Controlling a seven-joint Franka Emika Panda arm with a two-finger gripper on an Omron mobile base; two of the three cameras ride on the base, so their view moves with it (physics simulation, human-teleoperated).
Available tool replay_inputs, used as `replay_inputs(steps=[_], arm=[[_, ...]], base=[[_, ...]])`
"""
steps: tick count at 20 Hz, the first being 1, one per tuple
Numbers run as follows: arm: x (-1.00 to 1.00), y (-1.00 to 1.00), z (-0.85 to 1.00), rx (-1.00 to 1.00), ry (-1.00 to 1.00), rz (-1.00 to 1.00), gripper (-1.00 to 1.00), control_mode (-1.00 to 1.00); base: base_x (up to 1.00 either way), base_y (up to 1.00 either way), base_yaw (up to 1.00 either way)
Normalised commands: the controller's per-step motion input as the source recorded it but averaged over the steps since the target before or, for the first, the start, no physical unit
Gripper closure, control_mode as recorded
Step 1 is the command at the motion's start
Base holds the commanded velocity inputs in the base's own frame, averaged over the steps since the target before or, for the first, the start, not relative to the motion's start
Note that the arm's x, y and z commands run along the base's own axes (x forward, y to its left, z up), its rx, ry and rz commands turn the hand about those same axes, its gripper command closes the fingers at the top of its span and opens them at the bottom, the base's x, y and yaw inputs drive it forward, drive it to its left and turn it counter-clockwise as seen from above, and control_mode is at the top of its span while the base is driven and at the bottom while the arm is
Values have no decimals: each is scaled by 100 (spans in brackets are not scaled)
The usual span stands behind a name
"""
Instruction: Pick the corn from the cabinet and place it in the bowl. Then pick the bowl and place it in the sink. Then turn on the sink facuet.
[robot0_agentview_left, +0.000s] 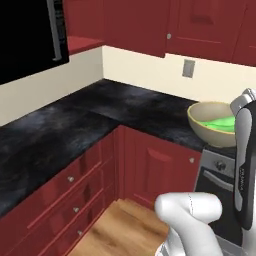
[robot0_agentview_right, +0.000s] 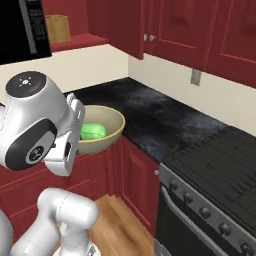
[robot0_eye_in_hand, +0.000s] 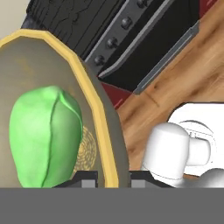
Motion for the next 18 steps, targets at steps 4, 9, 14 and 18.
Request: replay_inputs(steps=[4,9,14,18], arm=[[0,0,0,0,0,0,100,100],[0,0,0,0,0,0,100,100],[0,0,0,0,0,0,100,100],[0,0,0,0,0,0,100,100]], base=[[-15,4,-73],[-3,1,-76],[0,1,-75],[0,0,-72]])
